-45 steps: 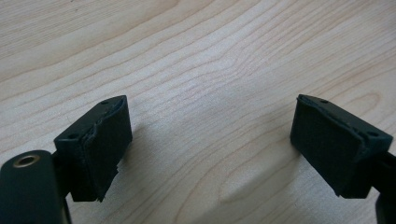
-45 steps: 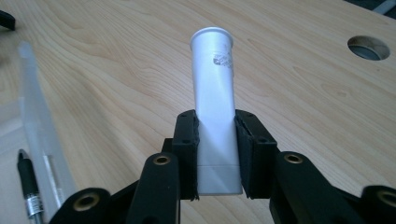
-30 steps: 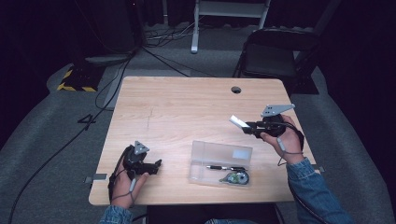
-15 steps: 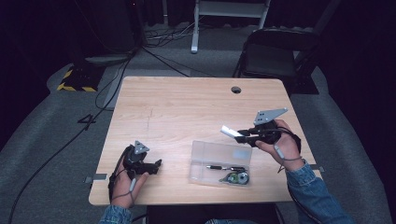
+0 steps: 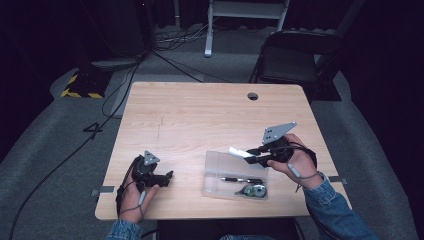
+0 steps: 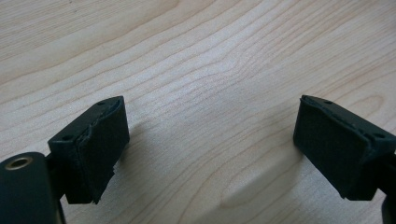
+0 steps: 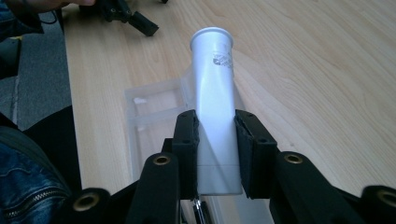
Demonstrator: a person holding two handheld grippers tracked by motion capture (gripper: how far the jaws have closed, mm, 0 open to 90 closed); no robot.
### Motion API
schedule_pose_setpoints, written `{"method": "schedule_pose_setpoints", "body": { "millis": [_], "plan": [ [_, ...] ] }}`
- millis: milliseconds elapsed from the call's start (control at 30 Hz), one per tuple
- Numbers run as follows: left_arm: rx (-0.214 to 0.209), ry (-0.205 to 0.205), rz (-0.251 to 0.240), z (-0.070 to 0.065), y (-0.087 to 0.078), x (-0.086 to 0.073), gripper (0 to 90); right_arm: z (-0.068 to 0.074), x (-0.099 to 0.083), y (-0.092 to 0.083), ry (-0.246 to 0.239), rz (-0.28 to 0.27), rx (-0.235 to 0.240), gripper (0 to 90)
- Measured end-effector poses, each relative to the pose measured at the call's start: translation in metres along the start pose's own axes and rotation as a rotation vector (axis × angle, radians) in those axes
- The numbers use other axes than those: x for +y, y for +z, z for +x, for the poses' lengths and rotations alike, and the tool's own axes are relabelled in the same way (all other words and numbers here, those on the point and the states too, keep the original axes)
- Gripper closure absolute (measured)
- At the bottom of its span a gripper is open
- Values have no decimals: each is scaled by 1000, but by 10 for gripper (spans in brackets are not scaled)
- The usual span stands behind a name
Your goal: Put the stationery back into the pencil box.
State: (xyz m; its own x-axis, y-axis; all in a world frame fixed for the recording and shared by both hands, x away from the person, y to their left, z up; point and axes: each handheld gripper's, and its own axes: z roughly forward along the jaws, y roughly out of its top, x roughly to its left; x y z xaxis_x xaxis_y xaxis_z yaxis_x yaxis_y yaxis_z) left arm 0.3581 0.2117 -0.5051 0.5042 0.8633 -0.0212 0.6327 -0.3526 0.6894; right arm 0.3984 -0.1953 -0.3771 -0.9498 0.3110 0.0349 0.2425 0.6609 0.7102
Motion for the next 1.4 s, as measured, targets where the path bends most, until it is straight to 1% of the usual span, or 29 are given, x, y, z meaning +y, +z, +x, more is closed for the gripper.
{"method": "schedule_pose_setpoints", "body": {
  "millis": [33,300,467,600,633,667,833,967,1067,1167,1200,1233,1367,1400],
  "plan": [
    [-1,0,0,0,0,0,108,3,1,1,-8,10,11,717],
    [0,-1,1,0,0,0,108,13,4,7,-47,55,53,717],
    [0,-1,1,0,0,0,108,18,5,12,-69,81,73,717],
    [-1,-1,1,0,0,0,108,23,6,18,-96,109,96,716],
    [0,-1,1,0,0,0,108,23,6,18,-96,109,96,716],
    [-1,-2,1,0,0,0,108,24,6,21,-103,123,104,717],
    [0,-1,1,0,0,0,108,26,5,25,-109,148,119,716],
    [-1,-2,1,0,0,0,108,28,3,31,-117,183,136,716],
    [-1,-1,1,0,0,0,108,28,2,34,-124,191,138,716],
    [0,-1,1,0,0,0,108,29,0,39,-126,220,148,716],
    [-1,-2,1,0,0,0,108,29,0,41,-136,230,154,716],
    [-1,-2,1,0,0,0,108,29,0,41,-136,230,154,716],
    [-1,-2,1,0,0,0,108,31,-3,47,-137,266,173,716],
    [0,-1,1,0,0,0,108,32,-4,49,-136,267,180,716]
  ]
}}
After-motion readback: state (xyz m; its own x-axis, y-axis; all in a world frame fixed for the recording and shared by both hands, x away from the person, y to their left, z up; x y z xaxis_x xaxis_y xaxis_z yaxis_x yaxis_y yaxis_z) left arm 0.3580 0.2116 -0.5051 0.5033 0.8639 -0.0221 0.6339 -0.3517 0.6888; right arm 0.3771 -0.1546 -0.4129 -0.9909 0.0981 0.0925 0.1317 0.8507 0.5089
